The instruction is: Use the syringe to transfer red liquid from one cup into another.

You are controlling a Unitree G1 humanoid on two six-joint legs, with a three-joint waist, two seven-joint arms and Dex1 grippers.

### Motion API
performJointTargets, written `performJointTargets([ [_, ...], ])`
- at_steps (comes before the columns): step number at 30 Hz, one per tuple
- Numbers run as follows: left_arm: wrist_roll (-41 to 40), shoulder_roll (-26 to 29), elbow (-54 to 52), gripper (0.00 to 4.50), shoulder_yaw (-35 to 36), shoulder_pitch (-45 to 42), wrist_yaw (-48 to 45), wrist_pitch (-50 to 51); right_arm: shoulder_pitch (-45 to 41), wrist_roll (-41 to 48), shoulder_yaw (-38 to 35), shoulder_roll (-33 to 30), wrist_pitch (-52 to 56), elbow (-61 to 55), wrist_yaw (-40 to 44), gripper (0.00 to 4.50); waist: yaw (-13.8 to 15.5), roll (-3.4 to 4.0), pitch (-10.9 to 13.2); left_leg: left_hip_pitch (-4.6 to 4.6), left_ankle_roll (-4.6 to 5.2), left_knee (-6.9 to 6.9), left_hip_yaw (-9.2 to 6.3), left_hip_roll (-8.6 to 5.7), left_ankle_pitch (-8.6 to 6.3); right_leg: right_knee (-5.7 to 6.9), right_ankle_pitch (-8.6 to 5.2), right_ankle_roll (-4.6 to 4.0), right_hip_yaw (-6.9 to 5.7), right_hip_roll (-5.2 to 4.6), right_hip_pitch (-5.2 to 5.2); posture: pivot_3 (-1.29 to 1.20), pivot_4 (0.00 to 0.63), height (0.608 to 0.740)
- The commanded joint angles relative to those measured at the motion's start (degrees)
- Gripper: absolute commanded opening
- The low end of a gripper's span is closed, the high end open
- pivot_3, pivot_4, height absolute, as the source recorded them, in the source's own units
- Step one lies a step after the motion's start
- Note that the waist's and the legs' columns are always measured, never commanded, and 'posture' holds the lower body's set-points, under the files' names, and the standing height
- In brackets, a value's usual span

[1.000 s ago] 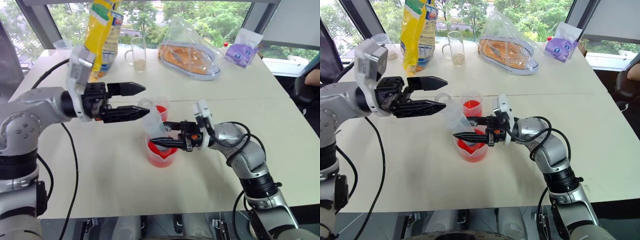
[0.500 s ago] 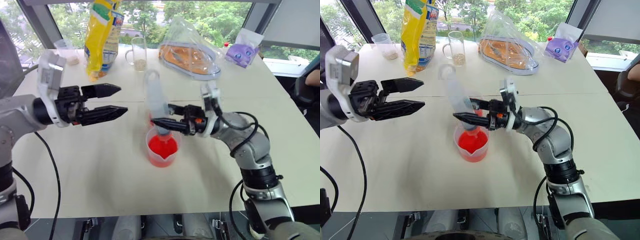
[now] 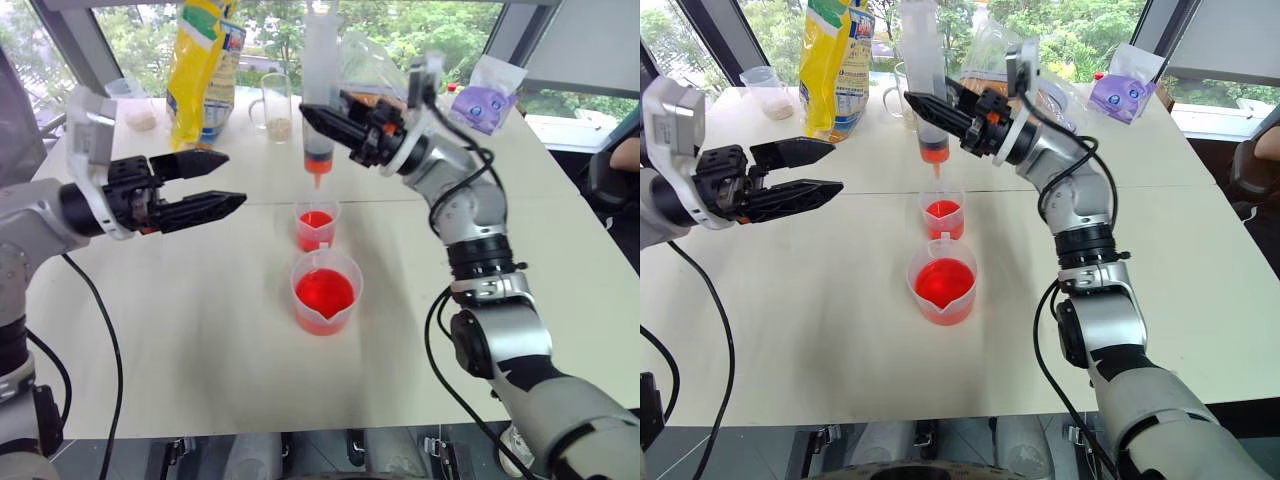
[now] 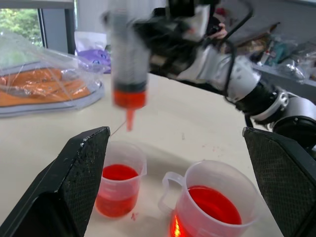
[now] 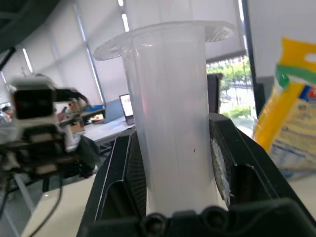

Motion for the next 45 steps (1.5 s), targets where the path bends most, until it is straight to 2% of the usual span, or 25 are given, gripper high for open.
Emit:
performJointTargets([
  [1, 0.2, 0.1, -0.5, 4.44, 1.5, -1.3, 0.8, -1.5, -1.9, -3.2, -0.5, 1.1, -6.9, 6.1, 2.0, 1.41, 0.0, 0.01, 0.0, -0.03, 0.00, 0.00, 0.00, -0.01, 0.00, -0.01, 0.00, 0.00, 0.00, -0.02, -0.01, 0.00, 0.150, 0.740],
  [7, 2.3, -3.6, 3.1, 4.44, 0.3, -8.5, 5.7, -4.6, -0.8, -5.5, -0.7, 2.4, -10.0, 9.2, 3.0, 1.41, 0.1, 0.01, 0.0, -0.06, -0.01, 0.01, -0.02, -0.03, 0.00, -0.01, 0.00, 0.01, -0.01, -0.06, -0.02, 0.00, 0.150, 0.740],
  [17, 14.7, -15.9, 16.6, 4.44, -10.5, -25.5, 10.1, -11.8, 1.4, -6.5, -0.4, 2.8, -9.5, 5.8, 3.2, 1.41, 0.1, 0.01, 0.0, -0.04, -0.15, 0.02, 0.01, -0.06, 0.09, 0.04, 0.01, 0.02, -0.02, -0.05, -0.02, 0.00, 0.150, 0.740],
  [26, 21.2, -22.8, 27.0, 4.44, -13.1, -32.1, 9.4, -15.5, 2.8, -7.3, -0.1, 2.9, -8.8, 3.3, 2.9, 1.41, -0.2, 0.01, 0.0, -0.04, -0.29, 0.00, 0.07, -0.02, 0.17, 0.04, 0.01, 0.02, -0.01, -0.03, -0.06, 0.00, 0.150, 0.740],
  [29, 22.3, -24.1, 28.7, 3.58, -13.3, -33.2, 9.0, -15.6, 3.0, -7.4, 0.0, 2.9, -8.7, 2.9, 2.9, 1.41, -0.1, 0.01, 0.0, -0.04, -0.27, 0.00, 0.07, -0.02, 0.15, 0.04, 0.01, 0.02, -0.01, -0.03, -0.06, 0.00, 0.150, 0.740],
  [34, 22.7, -25.2, 29.0, 1.21, -13.1, -33.4, 7.6, -15.4, 3.2, -7.5, 0.2, 3.1, -8.5, 2.4, 3.0, 1.41, -0.1, 0.01, 0.0, -0.04, -0.27, 0.00, 0.06, -0.03, 0.15, 0.04, 0.01, 0.02, -0.01, -0.04, -0.06, 0.00, 0.150, 0.740],
  [36, 22.7, -25.3, 28.5, 0.14, -12.9, -33.3, 7.2, -15.0, 3.3, -7.5, 0.3, 3.3, -8.4, 2.2, 3.0, 1.41, -0.1, 0.01, 0.0, -0.04, -0.26, 0.00, 0.06, -0.02, 0.15, 0.04, 0.01, 0.02, -0.01, -0.05, -0.06, 0.00, 0.150, 0.740],
  [45, 23.0, -24.1, 23.8, 0.06, -14.8, -30.0, 3.8, -13.1, 2.4, -6.7, -0.4, 3.1, -7.3, 1.3, 2.6, 1.41, -0.1, 0.01, 0.0, -0.04, -0.25, -0.01, 0.05, -0.01, 0.14, 0.05, 0.01, 0.02, -0.01, -0.05, -0.07, 0.00, 0.150, 0.740],
])
